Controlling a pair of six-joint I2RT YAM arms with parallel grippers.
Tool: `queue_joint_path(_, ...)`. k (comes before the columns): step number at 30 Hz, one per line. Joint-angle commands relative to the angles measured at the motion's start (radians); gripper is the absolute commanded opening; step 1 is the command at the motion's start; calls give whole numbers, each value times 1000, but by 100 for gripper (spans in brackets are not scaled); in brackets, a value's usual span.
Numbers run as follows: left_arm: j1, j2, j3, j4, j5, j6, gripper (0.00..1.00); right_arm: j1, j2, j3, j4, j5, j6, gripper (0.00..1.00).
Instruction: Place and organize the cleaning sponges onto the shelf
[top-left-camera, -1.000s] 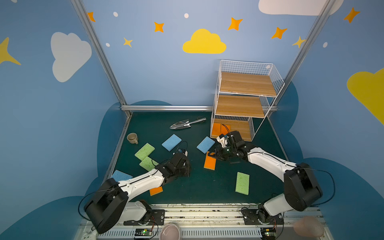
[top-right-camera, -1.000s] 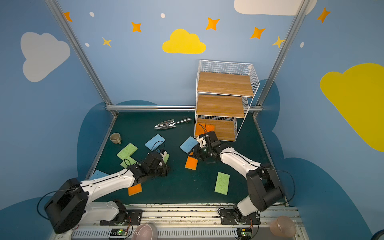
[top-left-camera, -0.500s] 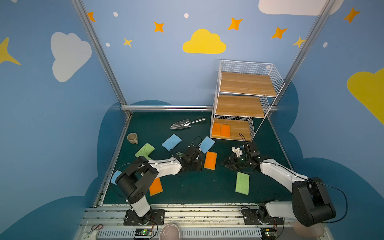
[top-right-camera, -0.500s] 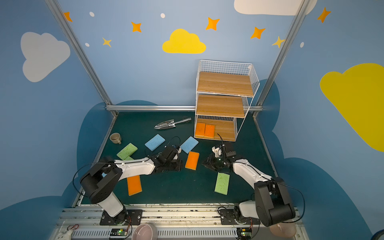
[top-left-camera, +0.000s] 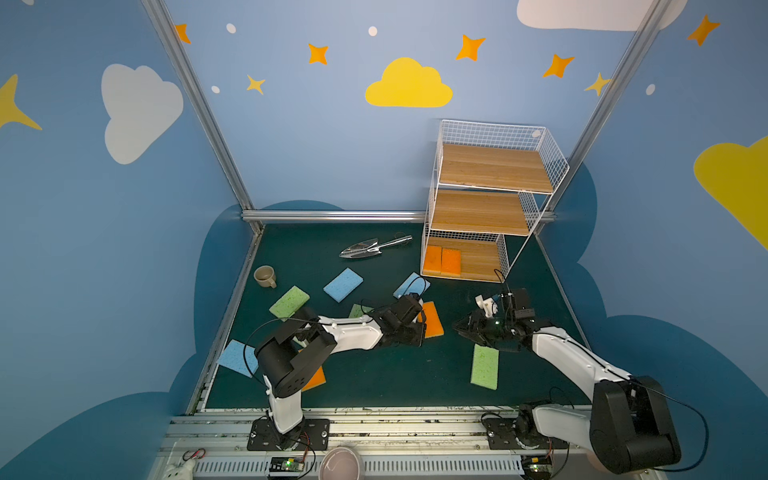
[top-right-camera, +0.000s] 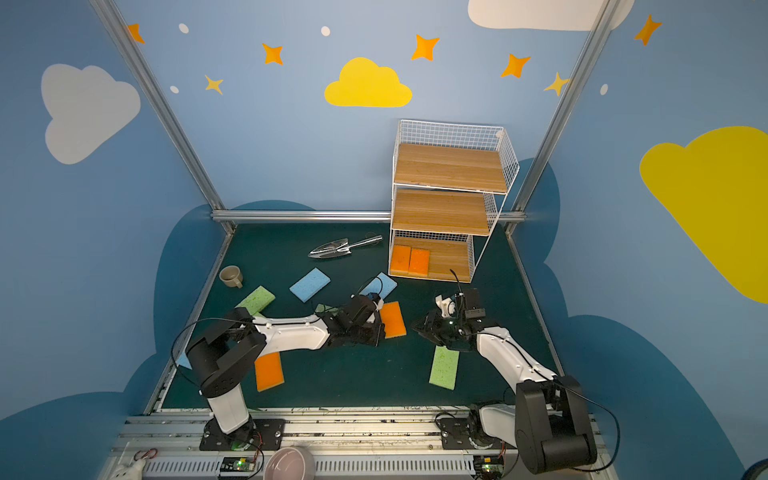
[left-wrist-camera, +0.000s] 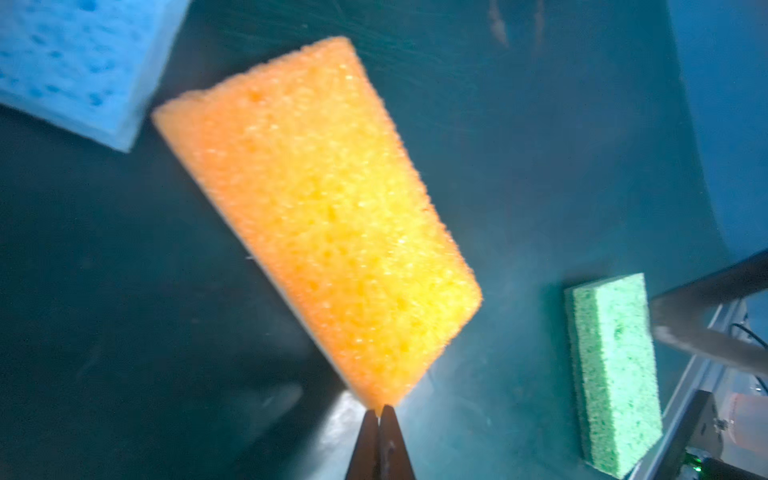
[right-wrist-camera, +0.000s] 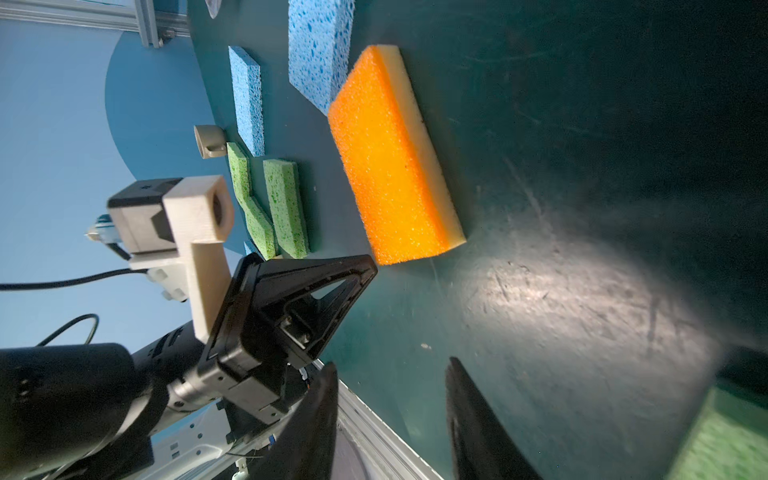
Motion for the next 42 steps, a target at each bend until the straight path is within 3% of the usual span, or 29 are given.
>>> queue_joint_path(1, -1, -5, -2, -9, -21, -8, 10, -4, -32, -34, 20, 3, 52, 46)
queue_joint_path(4, -1, -60, -41, -23, -53, -6, 24, 8, -62, -82, 88, 24, 119, 50)
queue_joint_path(8, 3, -164, -102, -63, -113, -1, 59, 67, -139, -153, 160, 143, 214, 53)
queue_joint_path(16, 16, -326, -193, -171, -239, -12, 92, 189, -203, -237, 288, 320, 380, 46)
queue_joint_path(29, 58, -478, -349, -167, -292, -43, 97, 336, -39, -235, 504, 448, 538, 44)
queue_joint_path(36, 82, -523, -397, -158, -284, -46, 97, 400, 24, -219, 541, 541, 587, 43)
queue_joint_path(42, 100, -539, -422, -150, -277, -46, 97, 413, 119, -200, 572, 552, 643, 43)
